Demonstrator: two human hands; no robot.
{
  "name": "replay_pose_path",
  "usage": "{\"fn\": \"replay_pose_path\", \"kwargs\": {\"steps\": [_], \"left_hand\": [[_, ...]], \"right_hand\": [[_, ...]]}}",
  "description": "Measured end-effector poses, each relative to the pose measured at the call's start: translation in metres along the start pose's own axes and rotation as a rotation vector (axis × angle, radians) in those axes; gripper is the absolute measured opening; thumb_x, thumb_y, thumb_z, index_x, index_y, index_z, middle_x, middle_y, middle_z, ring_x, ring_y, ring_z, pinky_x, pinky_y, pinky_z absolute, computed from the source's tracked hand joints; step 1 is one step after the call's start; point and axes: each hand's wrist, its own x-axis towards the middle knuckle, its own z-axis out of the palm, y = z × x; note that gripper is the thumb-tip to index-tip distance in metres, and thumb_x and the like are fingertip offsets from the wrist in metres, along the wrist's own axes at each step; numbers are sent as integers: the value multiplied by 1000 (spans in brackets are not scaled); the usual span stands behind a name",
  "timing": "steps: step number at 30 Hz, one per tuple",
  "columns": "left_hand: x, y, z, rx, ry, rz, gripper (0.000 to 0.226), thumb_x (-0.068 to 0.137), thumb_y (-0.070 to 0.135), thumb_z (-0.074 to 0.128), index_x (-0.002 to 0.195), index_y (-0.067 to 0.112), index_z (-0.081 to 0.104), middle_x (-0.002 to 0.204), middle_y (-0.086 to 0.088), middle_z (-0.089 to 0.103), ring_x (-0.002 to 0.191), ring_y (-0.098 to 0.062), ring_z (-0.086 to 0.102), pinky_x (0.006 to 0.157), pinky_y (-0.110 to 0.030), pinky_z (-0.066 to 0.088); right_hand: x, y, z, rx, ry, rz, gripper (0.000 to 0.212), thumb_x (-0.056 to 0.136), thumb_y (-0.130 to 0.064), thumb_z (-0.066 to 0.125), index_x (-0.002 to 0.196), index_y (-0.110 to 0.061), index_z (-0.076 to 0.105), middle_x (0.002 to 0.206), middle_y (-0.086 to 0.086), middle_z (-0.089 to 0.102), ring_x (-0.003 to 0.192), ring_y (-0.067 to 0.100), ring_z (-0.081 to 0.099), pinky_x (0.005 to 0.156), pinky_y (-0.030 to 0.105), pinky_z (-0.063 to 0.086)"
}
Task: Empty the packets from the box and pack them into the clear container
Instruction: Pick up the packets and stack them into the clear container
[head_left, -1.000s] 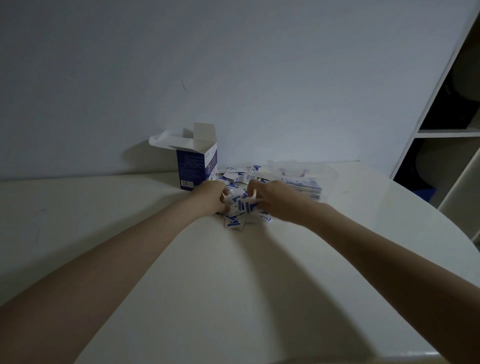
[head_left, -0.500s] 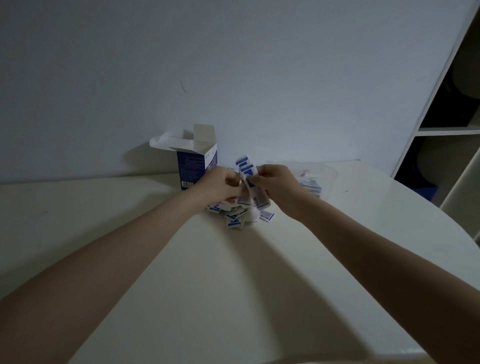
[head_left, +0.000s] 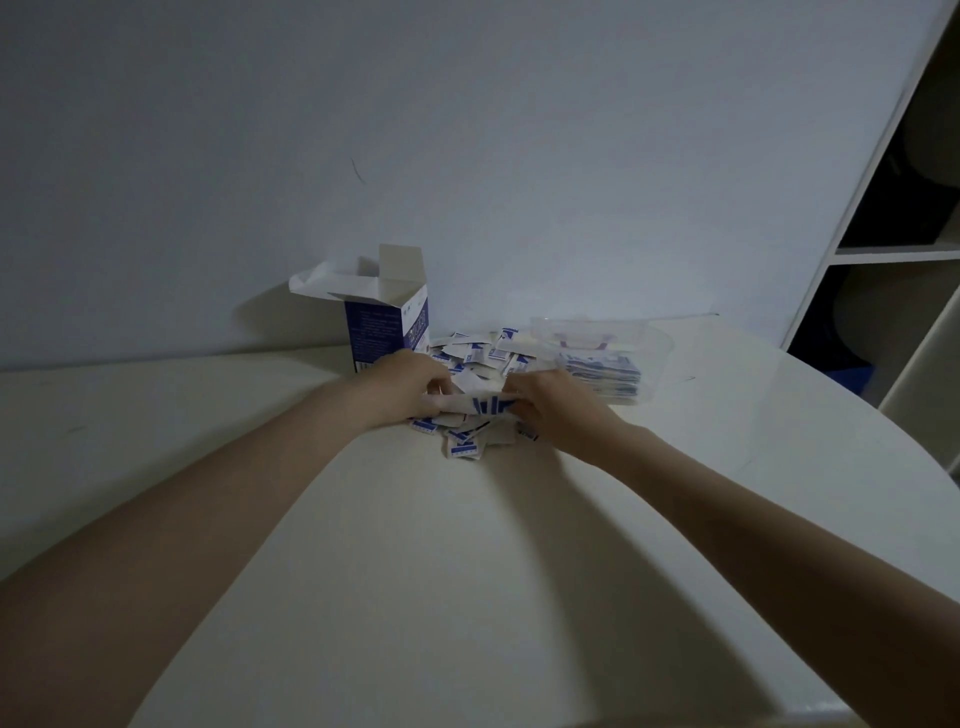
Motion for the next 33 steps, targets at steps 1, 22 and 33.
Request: {"fn": "replay_pose_path", "kwargs": {"steps": [1, 22, 33], "left_hand": [[-1, -1, -2, -28, 16, -9, 20, 83, 17, 65, 103, 17, 66, 91, 1, 59, 81, -11, 50, 59, -19, 36], [-13, 26, -14, -721, 278, -22, 12, 81, 2, 65, 85, 13, 67, 66, 15, 63, 55, 8, 54, 55, -4, 40], [23, 27, -3, 182, -197, 99, 42, 83, 19, 50, 121, 35, 46, 128, -2, 53, 108, -24, 54, 89, -35, 49]], "right_hand": [[-1, 1, 2, 15, -16, 3, 11, 92, -10, 48, 87, -8, 58, 95, 19, 64, 85, 31, 59, 62, 30, 38], [9, -22, -29, 1407, -67, 416, 19, 95, 1, 43, 80, 0, 56, 75, 11, 57, 68, 20, 55, 64, 28, 47], [4, 3, -37, 454, 121, 253, 20, 96, -13, 41, 116, -11, 39, 89, 14, 61, 57, 22, 56, 44, 26, 44]]}}
